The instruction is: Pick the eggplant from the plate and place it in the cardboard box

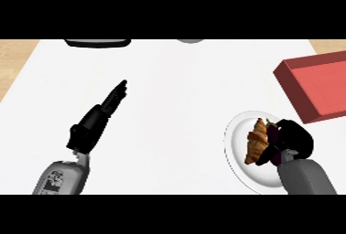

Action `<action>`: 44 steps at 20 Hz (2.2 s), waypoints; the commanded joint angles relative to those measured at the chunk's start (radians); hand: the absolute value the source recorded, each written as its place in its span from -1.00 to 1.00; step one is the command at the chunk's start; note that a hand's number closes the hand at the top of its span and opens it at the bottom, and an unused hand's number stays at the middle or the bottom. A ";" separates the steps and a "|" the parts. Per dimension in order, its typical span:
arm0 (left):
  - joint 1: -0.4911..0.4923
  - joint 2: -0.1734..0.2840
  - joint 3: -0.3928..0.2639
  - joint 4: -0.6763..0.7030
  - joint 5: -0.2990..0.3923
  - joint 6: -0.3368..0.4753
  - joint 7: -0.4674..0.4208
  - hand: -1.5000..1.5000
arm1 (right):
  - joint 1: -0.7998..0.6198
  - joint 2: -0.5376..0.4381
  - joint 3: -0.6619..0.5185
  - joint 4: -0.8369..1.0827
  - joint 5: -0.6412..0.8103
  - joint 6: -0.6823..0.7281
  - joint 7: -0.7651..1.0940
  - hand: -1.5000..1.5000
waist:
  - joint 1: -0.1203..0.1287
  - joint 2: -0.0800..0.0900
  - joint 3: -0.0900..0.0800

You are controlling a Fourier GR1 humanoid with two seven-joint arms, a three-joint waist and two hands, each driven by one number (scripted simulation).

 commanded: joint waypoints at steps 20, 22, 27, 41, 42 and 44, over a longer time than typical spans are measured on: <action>0.039 0.002 0.021 -0.031 0.006 0.008 0.003 0.00 | 0.273 -0.737 -0.280 -0.002 -0.496 -0.122 -1.797 1.00 | -0.033 0.007 0.020; 0.030 0.007 0.017 -0.054 0.017 -0.014 0.014 0.00 | 0.280 -0.788 -0.350 0.041 -0.551 -0.066 -1.879 1.00 | -0.022 0.008 0.019; 0.009 -0.002 0.022 -0.010 0.003 -0.008 0.013 0.00 | 0.308 -0.835 -0.475 0.072 -0.726 0.128 -1.980 1.00 | -0.019 0.010 0.018; -0.011 -0.038 0.006 0.022 -0.052 0.003 -0.016 0.00 | 0.145 -0.982 -0.564 0.230 -0.867 0.287 -1.722 1.00 | 0.009 0.016 0.018; -0.010 -0.035 0.016 0.014 -0.024 -0.025 -0.007 0.00 | 0.114 -0.943 -0.534 0.295 -0.827 0.238 -1.783 1.00 | 0.011 0.016 0.018; -0.046 -0.029 0.037 -0.005 -0.012 -0.027 0.044 0.00 | 0.072 -0.971 -0.529 0.246 -0.855 0.278 -1.661 1.00 | 0.011 0.016 0.018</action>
